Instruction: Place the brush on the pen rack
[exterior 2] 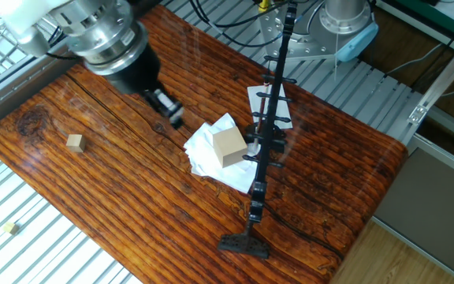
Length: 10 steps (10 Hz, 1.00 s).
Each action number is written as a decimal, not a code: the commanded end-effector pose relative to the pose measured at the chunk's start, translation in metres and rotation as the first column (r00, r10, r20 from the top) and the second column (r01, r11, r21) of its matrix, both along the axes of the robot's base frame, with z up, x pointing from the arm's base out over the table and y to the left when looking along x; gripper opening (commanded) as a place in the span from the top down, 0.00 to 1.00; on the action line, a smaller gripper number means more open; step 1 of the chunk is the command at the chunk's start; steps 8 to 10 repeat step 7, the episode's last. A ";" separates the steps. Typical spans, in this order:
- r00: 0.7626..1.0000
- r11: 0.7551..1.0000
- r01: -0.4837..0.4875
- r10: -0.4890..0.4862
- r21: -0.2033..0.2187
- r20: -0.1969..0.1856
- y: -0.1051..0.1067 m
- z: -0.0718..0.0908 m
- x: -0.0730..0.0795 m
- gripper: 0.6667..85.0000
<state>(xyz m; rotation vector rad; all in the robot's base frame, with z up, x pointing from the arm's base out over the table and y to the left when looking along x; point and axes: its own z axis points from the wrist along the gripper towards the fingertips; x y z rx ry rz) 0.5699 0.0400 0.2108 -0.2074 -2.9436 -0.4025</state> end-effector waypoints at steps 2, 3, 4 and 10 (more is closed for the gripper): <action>0.996 0.998 -0.052 0.053 -0.017 0.070 -0.019 -0.016 0.014 0.99; 0.997 0.996 -0.043 0.048 -0.074 0.060 -0.036 -0.021 0.012 0.99; 0.998 0.994 -0.037 0.042 -0.104 0.050 -0.048 -0.026 0.011 0.99; 0.999 0.999 -0.011 0.013 -0.053 0.037 -0.046 -0.045 0.009 0.99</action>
